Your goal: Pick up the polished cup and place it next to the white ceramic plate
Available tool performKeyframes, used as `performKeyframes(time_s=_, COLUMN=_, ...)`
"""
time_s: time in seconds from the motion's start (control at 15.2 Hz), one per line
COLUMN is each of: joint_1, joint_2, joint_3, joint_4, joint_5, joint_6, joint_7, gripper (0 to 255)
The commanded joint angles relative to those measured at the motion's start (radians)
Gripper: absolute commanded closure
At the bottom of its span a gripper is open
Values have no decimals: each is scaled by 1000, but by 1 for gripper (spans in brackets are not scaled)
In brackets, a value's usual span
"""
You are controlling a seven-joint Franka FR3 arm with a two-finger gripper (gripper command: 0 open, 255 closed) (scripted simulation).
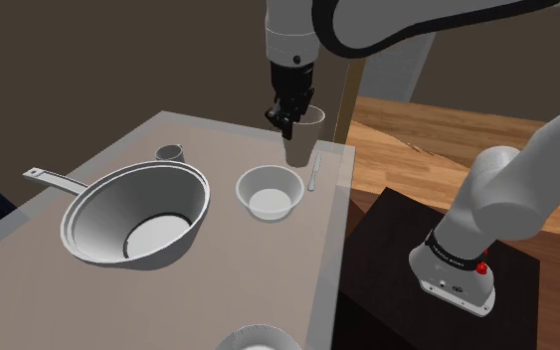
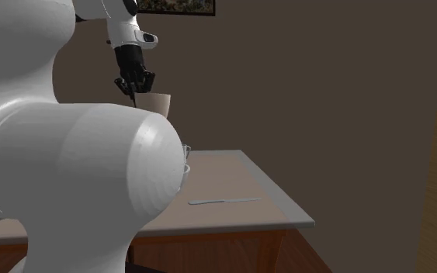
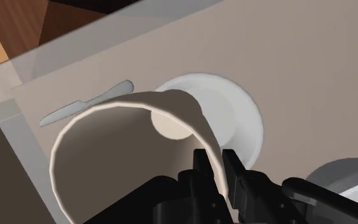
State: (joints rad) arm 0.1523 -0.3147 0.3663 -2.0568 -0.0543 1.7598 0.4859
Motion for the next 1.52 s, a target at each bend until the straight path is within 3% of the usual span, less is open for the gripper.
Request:
performKeyframes(time_s=0.0, joint_1=19, joint_2=-7, joint_3=32, joint_4=5, joint_5=12, joint_6=-17, joint_7=47, gripper=255)
performKeyframes(time_s=0.53, joint_1=92, joint_2=-21, joint_3=161, joint_4=24, joint_5=62, joint_6=-62, joint_7=231, gripper=255)
performKeyframes(time_s=1.06, joint_1=146, joint_2=41, joint_3=309, joint_4=110, joint_5=77, joint_6=-102, joint_7=435, gripper=255)
performKeyframes(time_s=1.45, joint_1=150, joint_2=41, joint_3=315, joint_4=30, joint_5=79, joint_6=-23, joint_7=443, gripper=255)
